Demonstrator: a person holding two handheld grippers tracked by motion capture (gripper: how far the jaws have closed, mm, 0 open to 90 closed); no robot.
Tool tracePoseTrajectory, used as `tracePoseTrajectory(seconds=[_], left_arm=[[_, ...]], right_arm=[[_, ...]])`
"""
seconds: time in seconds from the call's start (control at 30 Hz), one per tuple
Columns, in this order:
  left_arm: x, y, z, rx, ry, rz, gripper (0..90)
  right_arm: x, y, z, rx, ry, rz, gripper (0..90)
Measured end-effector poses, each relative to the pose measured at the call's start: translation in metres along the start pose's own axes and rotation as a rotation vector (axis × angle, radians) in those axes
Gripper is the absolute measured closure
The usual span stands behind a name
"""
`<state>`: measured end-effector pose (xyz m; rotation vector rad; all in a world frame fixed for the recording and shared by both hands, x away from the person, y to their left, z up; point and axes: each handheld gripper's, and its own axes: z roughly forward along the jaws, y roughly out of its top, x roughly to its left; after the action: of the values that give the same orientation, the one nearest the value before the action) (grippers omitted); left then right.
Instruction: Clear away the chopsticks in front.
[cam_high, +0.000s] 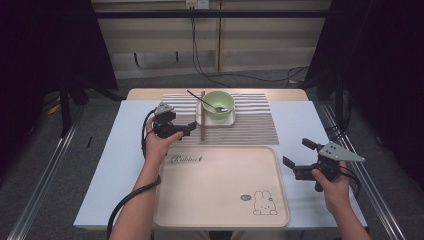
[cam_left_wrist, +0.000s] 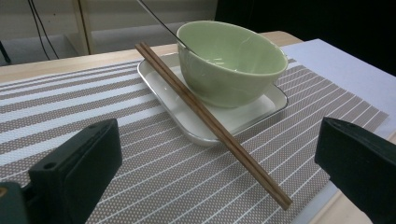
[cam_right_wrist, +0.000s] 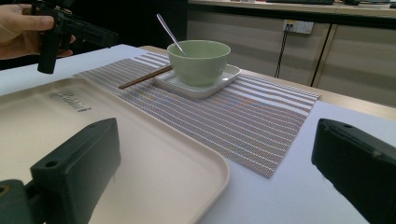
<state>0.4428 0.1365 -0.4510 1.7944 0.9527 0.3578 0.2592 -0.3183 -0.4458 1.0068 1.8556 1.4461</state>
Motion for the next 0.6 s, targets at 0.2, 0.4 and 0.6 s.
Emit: tracePoseTrajectory(seconds=[0.2, 0.4, 0.6], left_arm=[[0.001, 0.0, 0.008, 0.017, 0.027, -0.005, 1.8], [0.003, 0.001, 0.017, 0.014, 0.041, -0.036, 4.4], [0.002, 0.003, 0.024, 0.002, 0.058, -0.041, 7.3]], right_arm=[[0.001, 0.0, 0.0, -0.002, -0.005, 0.0, 1.1], [0.0, 0.001, 0.0, -0.003, -0.002, 0.006, 1.1], [0.0, 0.001, 0.0, -0.002, -0.001, 0.001, 1.1]])
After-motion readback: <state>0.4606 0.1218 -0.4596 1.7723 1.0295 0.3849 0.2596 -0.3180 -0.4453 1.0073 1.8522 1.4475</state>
